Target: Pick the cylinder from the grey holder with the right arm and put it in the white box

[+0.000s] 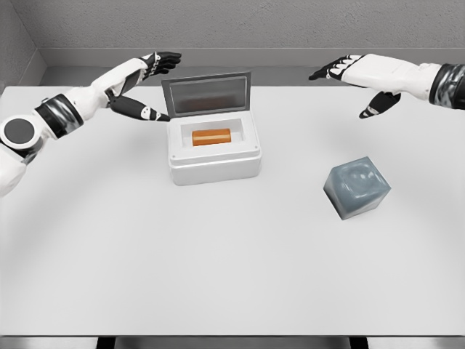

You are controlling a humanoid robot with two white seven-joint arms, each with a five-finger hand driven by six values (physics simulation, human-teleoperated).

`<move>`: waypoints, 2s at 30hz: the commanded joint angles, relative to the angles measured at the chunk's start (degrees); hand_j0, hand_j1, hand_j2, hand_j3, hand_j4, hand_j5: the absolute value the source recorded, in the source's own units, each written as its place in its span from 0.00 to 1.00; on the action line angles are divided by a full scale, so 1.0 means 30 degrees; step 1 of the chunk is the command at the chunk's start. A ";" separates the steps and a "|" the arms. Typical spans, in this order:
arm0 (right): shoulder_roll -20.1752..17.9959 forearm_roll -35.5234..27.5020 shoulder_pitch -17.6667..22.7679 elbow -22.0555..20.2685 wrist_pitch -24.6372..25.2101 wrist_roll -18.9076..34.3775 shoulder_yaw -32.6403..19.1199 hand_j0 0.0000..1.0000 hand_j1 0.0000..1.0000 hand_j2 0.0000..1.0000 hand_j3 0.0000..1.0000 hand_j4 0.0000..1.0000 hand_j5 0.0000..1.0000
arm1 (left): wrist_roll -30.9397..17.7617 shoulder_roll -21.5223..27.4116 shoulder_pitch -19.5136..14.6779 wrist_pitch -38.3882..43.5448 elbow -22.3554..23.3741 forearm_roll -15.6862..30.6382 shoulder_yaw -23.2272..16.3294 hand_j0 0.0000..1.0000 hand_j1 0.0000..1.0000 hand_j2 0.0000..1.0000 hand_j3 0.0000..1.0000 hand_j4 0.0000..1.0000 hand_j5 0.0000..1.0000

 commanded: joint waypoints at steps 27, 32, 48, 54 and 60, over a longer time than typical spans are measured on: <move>-0.0056 -0.0077 0.0029 -0.0004 0.0055 -0.0010 -0.0046 1.00 1.00 1.00 1.00 1.00 1.00 | -0.0058 -0.0856 0.0205 0.0650 0.0852 -0.0523 0.0128 0.97 0.97 0.97 0.97 0.97 0.97; -0.0026 -0.0048 0.0059 -0.0033 0.0055 -0.0010 -0.0046 1.00 1.00 1.00 1.00 1.00 1.00 | -0.0674 -0.0476 0.0264 0.0415 0.0384 -0.0435 0.0128 0.97 0.97 0.97 0.97 0.97 0.97; -0.0056 -0.0048 0.0029 -0.0151 0.0055 -0.0010 -0.0076 1.00 1.00 1.00 1.00 1.00 1.00 | -0.0644 0.1663 0.0439 0.0152 -0.2663 -0.0055 0.0069 0.97 0.97 0.97 0.97 0.97 0.97; -0.0056 -0.0048 0.0146 -0.0180 0.0055 -0.0010 -0.0075 1.00 1.00 1.00 1.00 1.00 1.00 | -0.0644 0.2777 0.0586 0.0034 -0.2459 -0.0201 0.0040 1.00 1.00 1.00 1.00 1.00 1.00; -0.0085 -0.0048 0.0146 -0.0296 0.0055 -0.0010 -0.0076 1.00 1.00 1.00 1.00 1.00 1.00 | -0.0615 0.3040 0.1113 -0.0054 -0.1111 -0.1080 -0.0048 1.00 1.00 1.00 1.00 1.00 1.00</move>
